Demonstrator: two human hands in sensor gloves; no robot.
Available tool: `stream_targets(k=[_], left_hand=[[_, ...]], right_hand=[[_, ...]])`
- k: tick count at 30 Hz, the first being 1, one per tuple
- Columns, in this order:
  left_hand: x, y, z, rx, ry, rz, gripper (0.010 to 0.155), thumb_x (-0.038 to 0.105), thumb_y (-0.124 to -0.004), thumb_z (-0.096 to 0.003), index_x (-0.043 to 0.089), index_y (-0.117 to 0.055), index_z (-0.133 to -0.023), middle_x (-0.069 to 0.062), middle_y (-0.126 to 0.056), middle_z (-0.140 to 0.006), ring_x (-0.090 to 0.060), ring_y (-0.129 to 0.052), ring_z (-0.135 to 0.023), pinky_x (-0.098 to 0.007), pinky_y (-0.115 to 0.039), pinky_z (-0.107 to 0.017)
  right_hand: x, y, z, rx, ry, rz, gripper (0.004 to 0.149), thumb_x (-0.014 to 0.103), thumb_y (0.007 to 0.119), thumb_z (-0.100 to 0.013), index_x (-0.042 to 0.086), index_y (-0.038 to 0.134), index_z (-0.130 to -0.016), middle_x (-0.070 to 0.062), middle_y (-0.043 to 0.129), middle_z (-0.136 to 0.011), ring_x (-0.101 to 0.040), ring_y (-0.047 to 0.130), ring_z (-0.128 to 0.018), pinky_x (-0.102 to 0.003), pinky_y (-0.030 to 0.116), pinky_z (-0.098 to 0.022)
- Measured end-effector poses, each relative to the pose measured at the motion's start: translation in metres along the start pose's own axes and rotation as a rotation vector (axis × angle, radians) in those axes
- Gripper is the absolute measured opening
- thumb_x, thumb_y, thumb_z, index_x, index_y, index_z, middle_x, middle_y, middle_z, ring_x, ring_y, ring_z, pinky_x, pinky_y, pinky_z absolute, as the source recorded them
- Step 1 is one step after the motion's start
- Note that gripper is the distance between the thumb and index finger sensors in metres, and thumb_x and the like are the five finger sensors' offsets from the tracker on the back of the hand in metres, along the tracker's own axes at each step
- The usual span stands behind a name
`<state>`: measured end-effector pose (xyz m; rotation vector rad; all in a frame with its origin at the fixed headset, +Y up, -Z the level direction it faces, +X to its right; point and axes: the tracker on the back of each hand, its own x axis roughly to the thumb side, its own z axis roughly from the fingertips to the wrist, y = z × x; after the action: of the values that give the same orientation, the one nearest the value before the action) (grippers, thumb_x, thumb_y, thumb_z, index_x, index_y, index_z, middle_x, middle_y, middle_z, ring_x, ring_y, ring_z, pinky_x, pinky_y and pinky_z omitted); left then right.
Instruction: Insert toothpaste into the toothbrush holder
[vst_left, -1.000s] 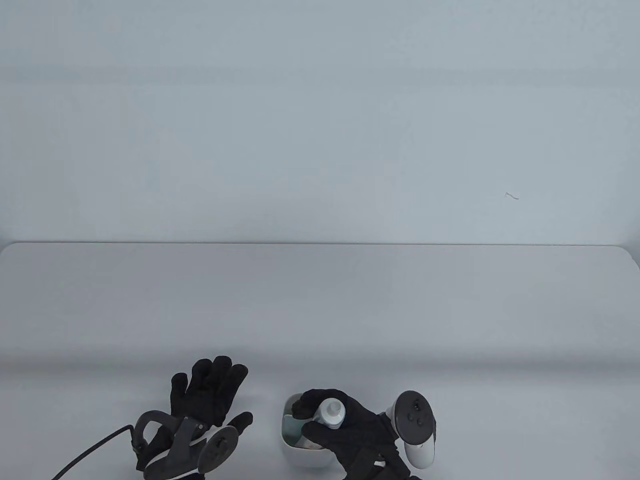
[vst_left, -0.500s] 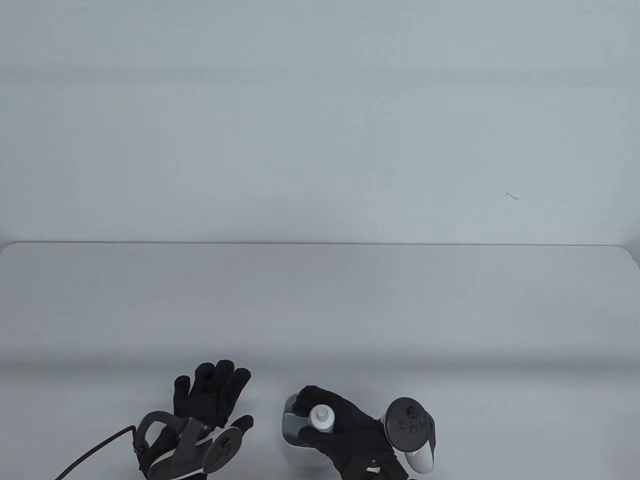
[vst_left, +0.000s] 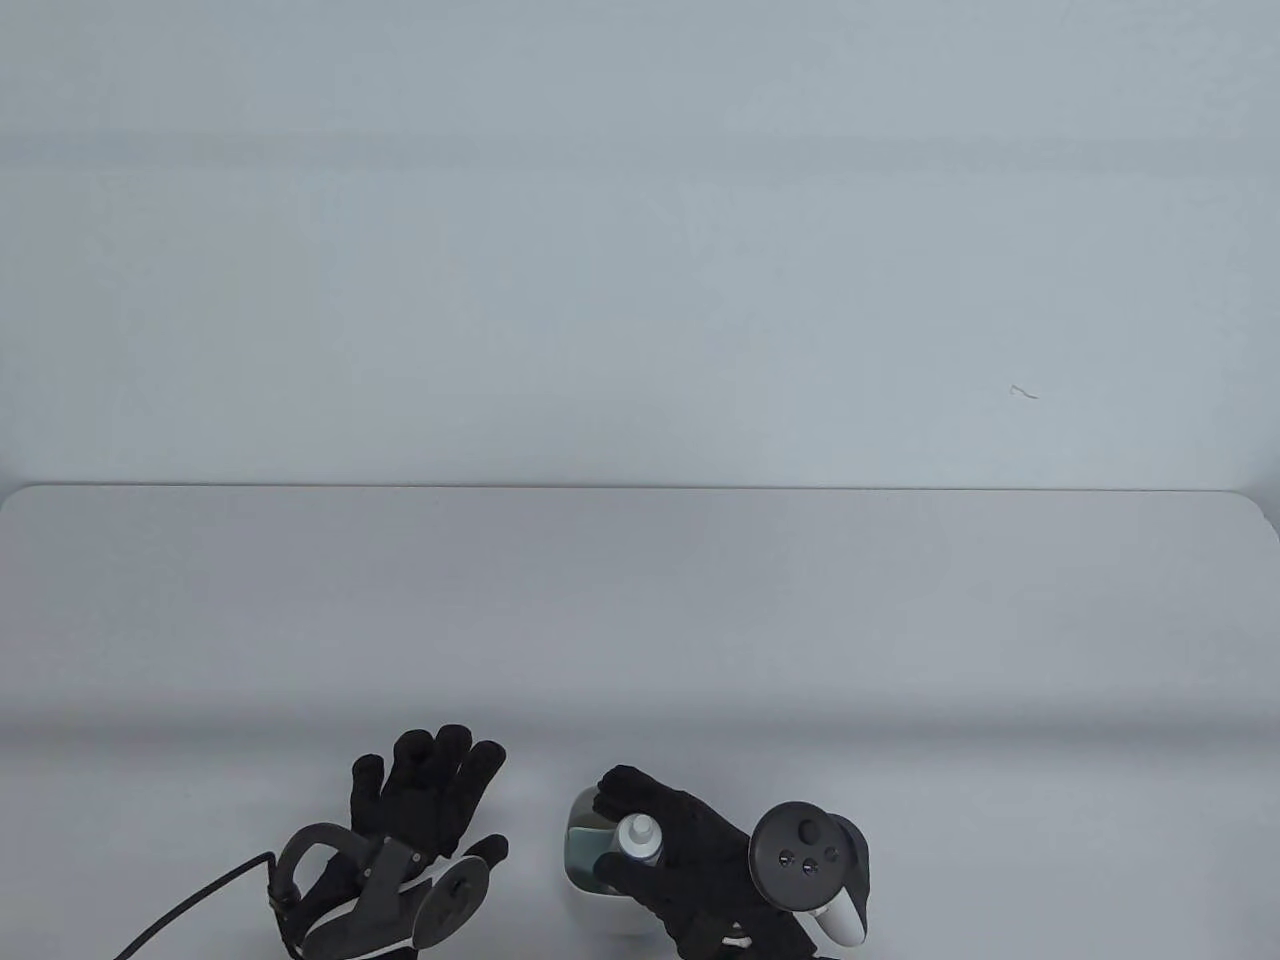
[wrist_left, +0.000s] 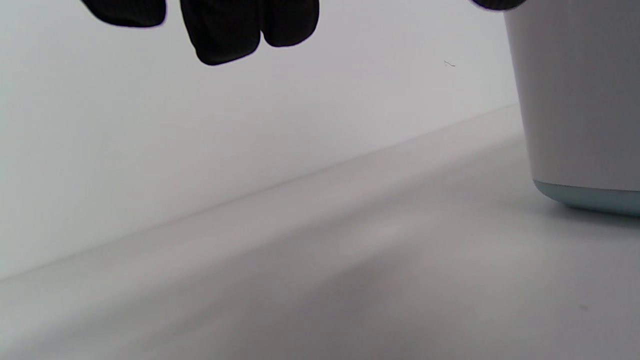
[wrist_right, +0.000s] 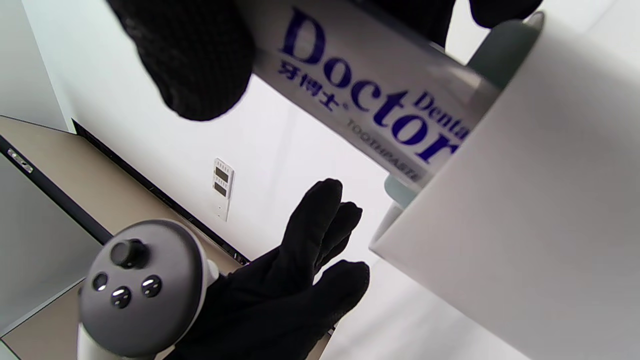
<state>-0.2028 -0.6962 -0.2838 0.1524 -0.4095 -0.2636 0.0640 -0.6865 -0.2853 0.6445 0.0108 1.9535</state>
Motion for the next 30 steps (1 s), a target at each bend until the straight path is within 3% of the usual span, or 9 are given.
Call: stream_targets(k=[9,25,30], left_hand=[[0.001,0.0,0.0,0.001,-0.003,-0.002,0.079,0.06,-0.05,-0.0563,0.017,-0.013,-0.111,-0.021,-0.048,-0.122,-0.051,-0.063,-0.107,-0.071,-0.057,-0.067],[0.001,-0.001,0.0,0.004,-0.005,0.005,0.079,0.06,-0.05,-0.0564,0.017,-0.013,-0.111,-0.021,-0.048,-0.122,-0.051,-0.063,-0.107,-0.071,-0.057,-0.068],[0.001,-0.001,0.0,0.008,-0.006,0.006,0.079,0.06,-0.05,-0.0563,0.017,-0.013,-0.111,-0.021,-0.048,-0.122,-0.051,-0.063,-0.107,-0.071,-0.057,-0.068]], right_hand=[[-0.005,-0.014,0.003,-0.117,0.038,0.035,0.073,0.047,0.08,-0.053,0.021,0.046,-0.112,-0.011,0.063,-0.115,-0.044,0.069,-0.102,-0.068,0.041,-0.07],[0.003,-0.014,0.005,-0.075,0.0,0.037,0.074,0.05,0.079,-0.054,0.021,0.045,-0.113,-0.011,0.062,-0.116,-0.044,0.068,-0.103,-0.07,0.04,-0.07],[0.011,-0.026,0.01,-0.141,-0.048,0.002,0.073,0.051,0.077,-0.055,0.022,0.044,-0.113,-0.01,0.06,-0.117,-0.044,0.066,-0.105,-0.07,0.039,-0.07]])
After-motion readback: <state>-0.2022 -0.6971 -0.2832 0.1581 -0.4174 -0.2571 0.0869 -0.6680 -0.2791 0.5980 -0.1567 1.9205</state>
